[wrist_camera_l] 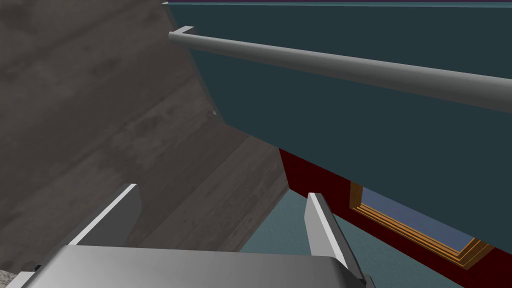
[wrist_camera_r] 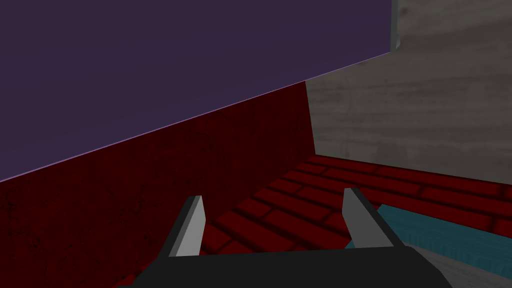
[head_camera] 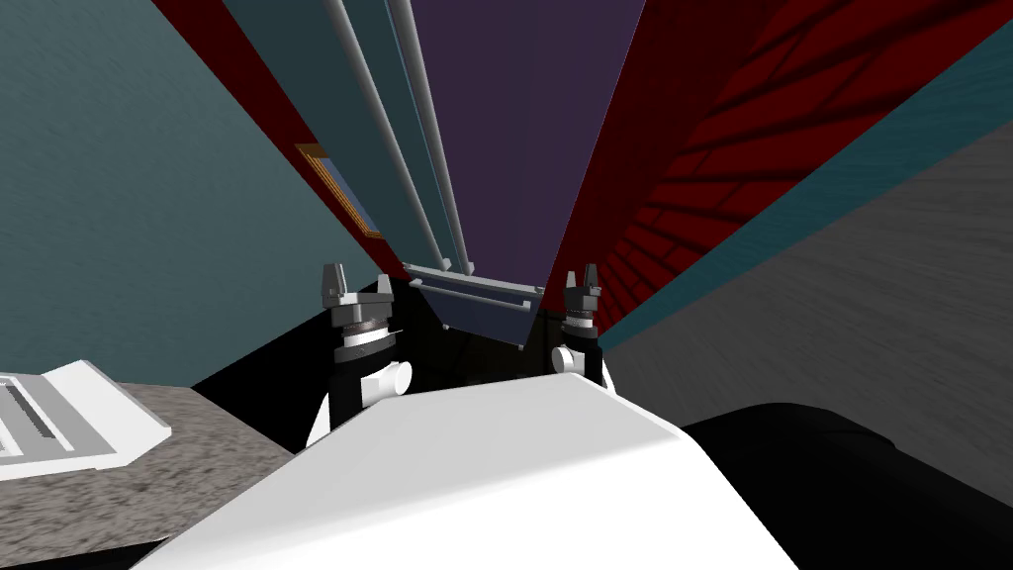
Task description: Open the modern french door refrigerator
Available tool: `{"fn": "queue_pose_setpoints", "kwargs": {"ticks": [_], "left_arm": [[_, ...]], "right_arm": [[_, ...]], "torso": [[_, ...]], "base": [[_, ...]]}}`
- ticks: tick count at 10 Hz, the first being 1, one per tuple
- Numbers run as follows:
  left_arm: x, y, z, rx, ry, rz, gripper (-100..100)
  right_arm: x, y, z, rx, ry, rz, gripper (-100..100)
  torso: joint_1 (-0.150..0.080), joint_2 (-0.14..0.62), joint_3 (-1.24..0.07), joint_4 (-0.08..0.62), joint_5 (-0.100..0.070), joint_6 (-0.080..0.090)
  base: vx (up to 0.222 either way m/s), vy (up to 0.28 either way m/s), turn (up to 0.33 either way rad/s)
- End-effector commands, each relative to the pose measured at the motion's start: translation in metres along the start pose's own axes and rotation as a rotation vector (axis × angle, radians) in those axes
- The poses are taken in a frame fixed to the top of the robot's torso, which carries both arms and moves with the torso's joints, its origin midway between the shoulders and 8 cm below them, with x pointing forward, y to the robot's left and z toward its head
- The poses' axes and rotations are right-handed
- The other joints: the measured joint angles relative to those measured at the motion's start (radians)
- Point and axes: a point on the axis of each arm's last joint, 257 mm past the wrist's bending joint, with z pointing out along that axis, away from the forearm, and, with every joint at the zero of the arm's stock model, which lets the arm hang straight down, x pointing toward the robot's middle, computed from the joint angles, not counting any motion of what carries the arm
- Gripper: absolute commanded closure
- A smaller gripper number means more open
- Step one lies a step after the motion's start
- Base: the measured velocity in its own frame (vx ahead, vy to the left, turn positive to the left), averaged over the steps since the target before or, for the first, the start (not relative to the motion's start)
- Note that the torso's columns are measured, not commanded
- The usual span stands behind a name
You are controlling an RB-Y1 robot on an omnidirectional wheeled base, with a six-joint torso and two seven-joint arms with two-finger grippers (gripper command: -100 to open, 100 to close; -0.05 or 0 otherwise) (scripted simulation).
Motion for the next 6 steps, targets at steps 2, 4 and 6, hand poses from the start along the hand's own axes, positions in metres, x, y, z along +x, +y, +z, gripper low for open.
{"fn": "queue_pose_setpoints", "kwargs": {"ticks": [2, 4, 6], "left_arm": [[0.0, 0.0, 0.0, 0.0, 0.0, 0.0, 0], [0.0, -0.0001, 0.0, 0.0, 0.0, 0.0, 0], [0.0, -0.0001, 0.0, 0.0, 0.0, 0.0, 0]], "right_arm": [[0.0, 0.0, 0.0, 0.0, 0.0, 0.0, 0], [0.0, 0.0001, 0.0, 0.0, 0.0, 0.0, 0], [0.0, 0.0001, 0.0, 0.0, 0.0, 0.0, 0]], "torso": [[0.0, 0.104, -0.209, 0.105, 0.0, 0.0], [0.0, 0.248, -0.497, 0.248, 0.0, 0.0], [0.0, 0.396, -0.792, 0.396, 0.0, 0.0]], "base": [[0.0, 0.0, 0.0], [0.0, 0.0, 0.0], [0.0, 0.0, 0.0]]}}
